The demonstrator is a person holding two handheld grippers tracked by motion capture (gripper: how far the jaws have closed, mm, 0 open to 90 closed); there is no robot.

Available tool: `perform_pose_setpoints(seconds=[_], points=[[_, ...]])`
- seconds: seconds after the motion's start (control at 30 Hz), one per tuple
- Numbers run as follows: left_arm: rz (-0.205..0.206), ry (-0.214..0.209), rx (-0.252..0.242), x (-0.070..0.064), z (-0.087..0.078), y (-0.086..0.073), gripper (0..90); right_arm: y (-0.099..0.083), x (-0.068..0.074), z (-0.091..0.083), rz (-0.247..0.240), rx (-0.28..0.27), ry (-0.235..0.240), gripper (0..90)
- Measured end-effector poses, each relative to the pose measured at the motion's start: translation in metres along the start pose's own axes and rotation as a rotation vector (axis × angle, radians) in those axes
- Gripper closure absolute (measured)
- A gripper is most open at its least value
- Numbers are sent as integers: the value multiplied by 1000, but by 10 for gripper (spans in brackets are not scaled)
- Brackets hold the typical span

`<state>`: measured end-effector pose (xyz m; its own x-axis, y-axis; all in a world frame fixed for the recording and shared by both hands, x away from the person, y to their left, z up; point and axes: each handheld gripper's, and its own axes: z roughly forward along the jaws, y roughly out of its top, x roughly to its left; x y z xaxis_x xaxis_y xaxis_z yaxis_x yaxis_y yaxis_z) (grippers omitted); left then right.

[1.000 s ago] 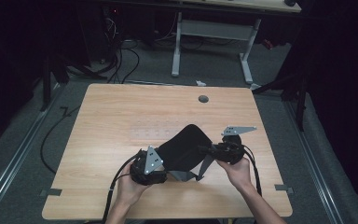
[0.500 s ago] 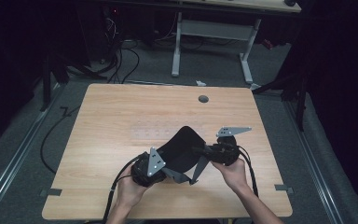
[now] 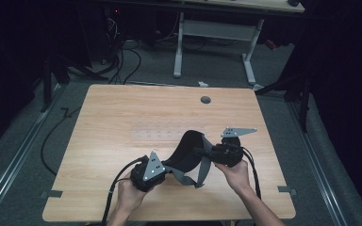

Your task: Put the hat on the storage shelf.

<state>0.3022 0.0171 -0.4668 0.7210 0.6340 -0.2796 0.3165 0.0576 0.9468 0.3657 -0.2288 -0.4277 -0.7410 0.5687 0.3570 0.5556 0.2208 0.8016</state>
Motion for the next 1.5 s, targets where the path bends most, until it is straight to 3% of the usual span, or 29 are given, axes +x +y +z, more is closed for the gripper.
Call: perform_pose_setpoints(seconds=[0.2, 0.3, 0.37, 0.5, 0.6, 0.77, 1.03, 1.27, 1.3, 1.43, 1.5], points=[[-14, -40, 28, -3, -5, -2, 856, -2, -3, 5, 16, 4, 0, 707], [-3, -37, 40, -6, -7, -3, 861, -2, -1, 2, 16, -8, -1, 660], [-10, -42, 33, -5, -10, -3, 862, -2, -2, -1, 19, -18, -5, 575], [-45, -47, 3, -2, -16, -1, 862, -3, -1, -11, 15, -50, -22, 498], [-80, -38, -17, 4, -21, 2, 861, -4, 1, -18, 5, -69, -35, 473], [-100, -23, -29, 8, -24, 2, 861, -12, -4, -20, 1, -55, -72, 462], [-143, -20, -65, 13, -33, 8, 861, -37, -27, -19, 21, -41, -183, 440], [-124, -25, -56, 17, -36, 12, 861, -62, -40, -11, 27, 15, -307, 425], [-127, -25, -60, 18, -36, 12, 861, -62, -40, -11, 27, 15, -307, 425], [-137, -23, -83, 22, -37, 13, 860, -72, -48, -8, 20, 61, -386, 412], [-146, -23, -93, 24, -37, 14, 860, -73, -49, -9, 17, 63, -394, 410]])
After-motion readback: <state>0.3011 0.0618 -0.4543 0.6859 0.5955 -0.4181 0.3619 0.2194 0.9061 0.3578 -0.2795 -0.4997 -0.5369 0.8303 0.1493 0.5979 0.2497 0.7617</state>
